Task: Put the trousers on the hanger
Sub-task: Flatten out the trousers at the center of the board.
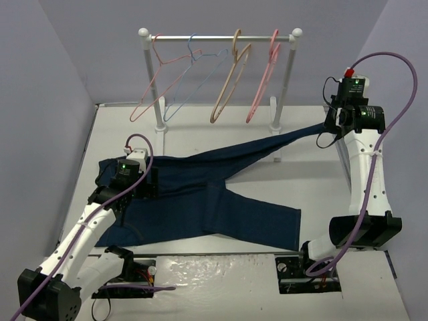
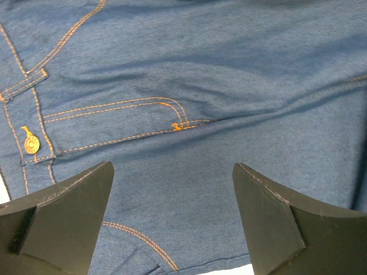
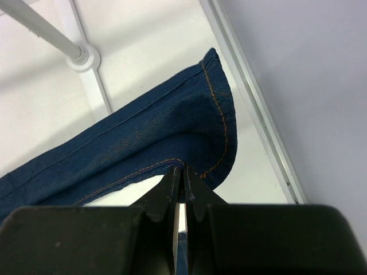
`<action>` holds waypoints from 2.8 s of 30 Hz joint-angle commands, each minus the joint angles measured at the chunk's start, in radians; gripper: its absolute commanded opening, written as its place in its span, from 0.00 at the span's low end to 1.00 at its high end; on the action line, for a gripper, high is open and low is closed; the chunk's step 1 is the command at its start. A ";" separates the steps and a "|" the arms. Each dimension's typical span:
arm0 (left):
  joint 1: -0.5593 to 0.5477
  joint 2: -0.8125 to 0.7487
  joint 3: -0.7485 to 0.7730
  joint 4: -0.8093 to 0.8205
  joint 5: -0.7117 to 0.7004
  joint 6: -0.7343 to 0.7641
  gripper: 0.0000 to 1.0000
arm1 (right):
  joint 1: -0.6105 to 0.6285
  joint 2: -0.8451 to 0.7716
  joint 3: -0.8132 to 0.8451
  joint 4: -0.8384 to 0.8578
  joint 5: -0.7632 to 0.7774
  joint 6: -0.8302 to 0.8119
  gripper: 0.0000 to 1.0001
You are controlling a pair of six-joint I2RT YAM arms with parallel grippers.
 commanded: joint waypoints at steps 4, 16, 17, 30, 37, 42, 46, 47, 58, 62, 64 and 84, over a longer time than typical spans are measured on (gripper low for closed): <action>0.002 0.001 0.036 0.037 0.025 0.013 0.82 | -0.067 -0.033 -0.127 0.135 0.031 0.016 0.00; 0.003 -0.025 0.048 -0.008 0.066 -0.020 0.82 | -0.085 -0.181 -0.400 0.213 -0.053 0.116 0.50; 0.002 -0.021 0.058 -0.017 0.066 -0.036 0.82 | -0.030 -0.191 -0.407 0.225 -0.048 0.111 0.53; 0.004 0.074 0.181 -0.007 0.110 -0.044 0.82 | 0.063 -0.078 -0.666 0.548 -0.085 0.262 0.64; 0.007 0.000 0.092 0.029 0.075 0.009 0.82 | -0.045 0.026 -0.692 0.552 -0.022 0.421 0.64; 0.007 -0.018 0.031 0.055 0.072 0.016 0.82 | -0.050 0.103 -0.669 0.565 0.017 0.428 0.65; 0.006 -0.011 0.043 0.050 0.012 0.027 0.82 | -0.050 0.198 -0.612 0.575 0.061 0.378 0.64; 0.006 -0.011 0.044 0.048 -0.004 0.029 0.82 | -0.050 0.223 -0.602 0.575 0.077 0.370 0.64; -0.004 -0.013 0.042 0.036 -0.018 0.025 0.82 | -0.070 0.370 -0.566 0.577 0.141 0.357 0.65; -0.005 -0.013 0.044 0.037 -0.021 0.025 0.82 | -0.075 0.431 -0.550 0.591 0.115 0.356 0.64; -0.008 -0.007 0.044 0.039 -0.019 0.026 0.82 | -0.077 0.460 -0.546 0.600 0.094 0.352 0.64; -0.010 0.010 0.047 0.040 -0.018 0.027 0.82 | -0.109 0.327 -0.603 0.561 0.080 0.314 0.56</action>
